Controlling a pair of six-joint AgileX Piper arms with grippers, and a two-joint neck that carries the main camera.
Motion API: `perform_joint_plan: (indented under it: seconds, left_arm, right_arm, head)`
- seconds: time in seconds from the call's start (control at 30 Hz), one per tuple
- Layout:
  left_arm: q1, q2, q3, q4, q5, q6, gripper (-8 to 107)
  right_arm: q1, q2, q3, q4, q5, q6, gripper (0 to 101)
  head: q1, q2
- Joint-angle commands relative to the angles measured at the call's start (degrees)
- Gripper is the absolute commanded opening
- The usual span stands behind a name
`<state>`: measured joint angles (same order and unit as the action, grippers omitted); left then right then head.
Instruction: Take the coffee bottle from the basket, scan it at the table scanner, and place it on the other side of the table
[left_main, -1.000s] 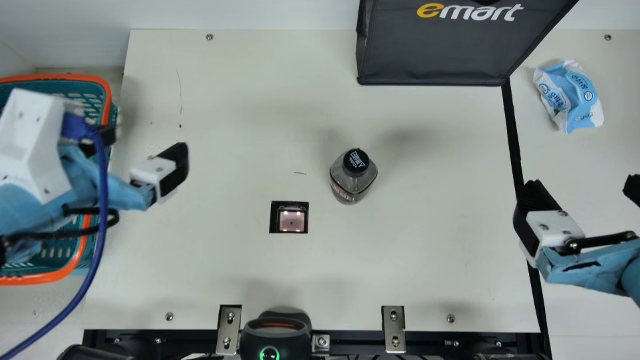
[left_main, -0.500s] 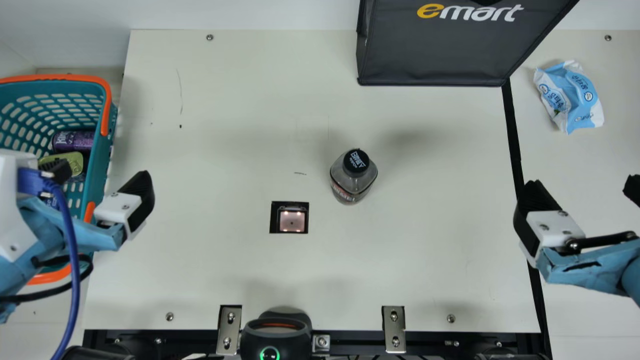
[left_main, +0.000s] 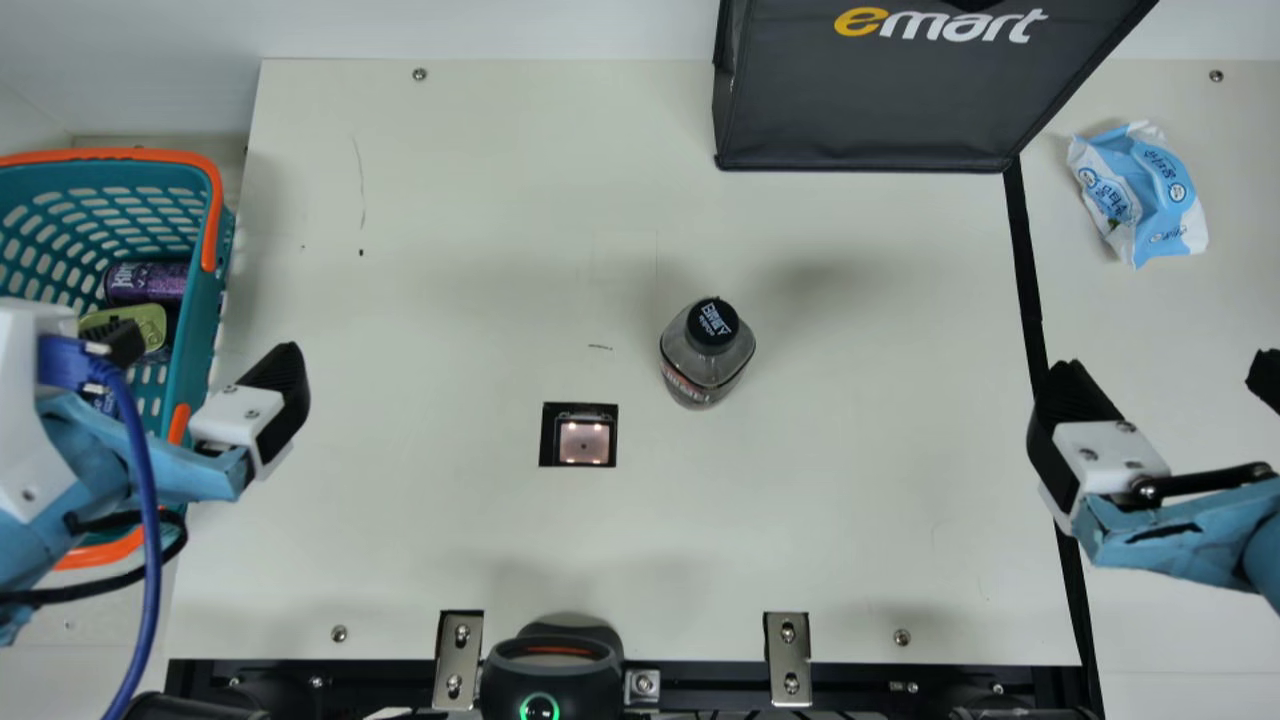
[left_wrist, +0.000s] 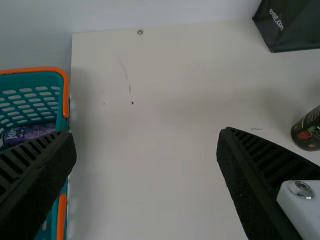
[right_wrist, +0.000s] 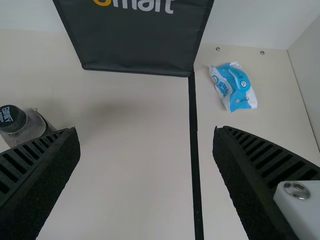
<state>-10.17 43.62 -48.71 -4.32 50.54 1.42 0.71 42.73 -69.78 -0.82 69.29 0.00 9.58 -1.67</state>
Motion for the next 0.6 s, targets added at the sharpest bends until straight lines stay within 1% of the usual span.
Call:
perform_joint_plan:
  seconds: [0.0,0.23,0.57]
  left_arm:
    - [0.0,0.0,0.0,0.0,0.0,0.0,90]
    - [0.0,0.0,0.0,0.0,0.1,0.0,90]
    - [0.0,0.0,0.0,0.0,0.1,0.0,90]
  right_arm:
    - [0.1,0.1,0.0,0.0,0.0,0.0,95]
    - [2.8,2.2,0.0,0.4,-0.2,-1.7,95]
    - [10.3,7.1,0.4,2.2,-1.1,-5.4,95]
  head:
    - [-1.7,0.1]
    - [-1.7,0.1]
    - [-1.7,0.1]
